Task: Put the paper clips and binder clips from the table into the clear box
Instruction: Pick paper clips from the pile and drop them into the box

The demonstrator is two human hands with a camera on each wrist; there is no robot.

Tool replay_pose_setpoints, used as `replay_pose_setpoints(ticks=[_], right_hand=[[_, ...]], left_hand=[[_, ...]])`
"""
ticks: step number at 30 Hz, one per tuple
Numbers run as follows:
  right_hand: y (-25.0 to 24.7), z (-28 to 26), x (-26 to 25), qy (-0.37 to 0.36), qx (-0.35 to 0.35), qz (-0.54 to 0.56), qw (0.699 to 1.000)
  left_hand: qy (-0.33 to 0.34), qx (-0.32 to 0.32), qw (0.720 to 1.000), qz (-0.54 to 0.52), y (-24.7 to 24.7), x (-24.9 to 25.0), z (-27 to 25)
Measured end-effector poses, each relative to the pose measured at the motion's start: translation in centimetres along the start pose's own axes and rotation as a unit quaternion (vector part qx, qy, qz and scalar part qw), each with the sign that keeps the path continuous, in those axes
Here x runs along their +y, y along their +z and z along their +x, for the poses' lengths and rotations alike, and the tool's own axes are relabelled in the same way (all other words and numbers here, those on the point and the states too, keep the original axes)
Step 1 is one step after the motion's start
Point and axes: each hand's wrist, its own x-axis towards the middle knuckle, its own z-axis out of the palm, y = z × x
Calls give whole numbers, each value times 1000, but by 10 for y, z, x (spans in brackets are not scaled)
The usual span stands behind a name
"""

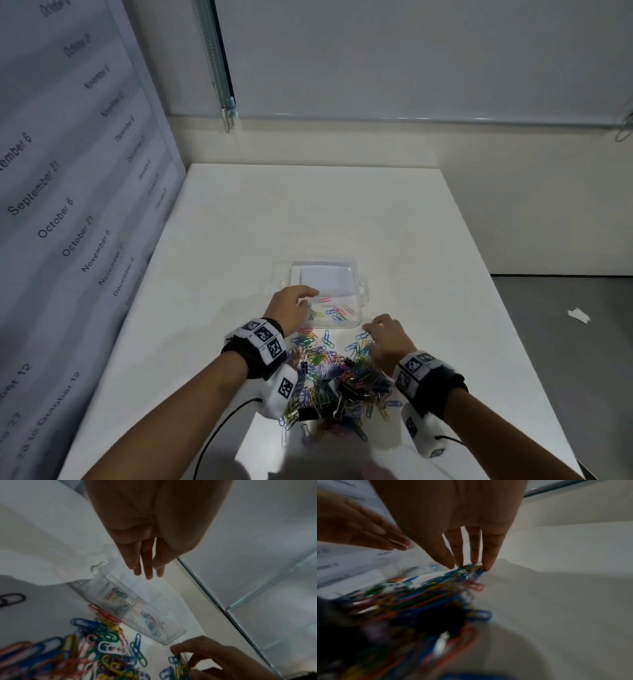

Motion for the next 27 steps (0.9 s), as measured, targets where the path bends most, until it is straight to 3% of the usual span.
replay_pose_setpoints(ticks=[3,6,10,13,21,27], right_hand=[[15,-5,-16,-41,5,19,999],[24,-5,-30,-70,1,41,997],[21,-1,-43,-69,-44,48,995],[10,3,-45,-69,-67,41,995],[-24,4,-34,-12,-22,141,990],[-16,-1,-19,8,-89,12,996]], left_hand=[[55,18,998,0,4,0,-15],[68,-24,997,41,15,-7,-27],[79,-132,964,217,34,-26,-34],[95,-120,949,275,42,-37,-37],[53,-119,961,244,36,-38,-34],[25,-75,986,149,26,-32,-32]])
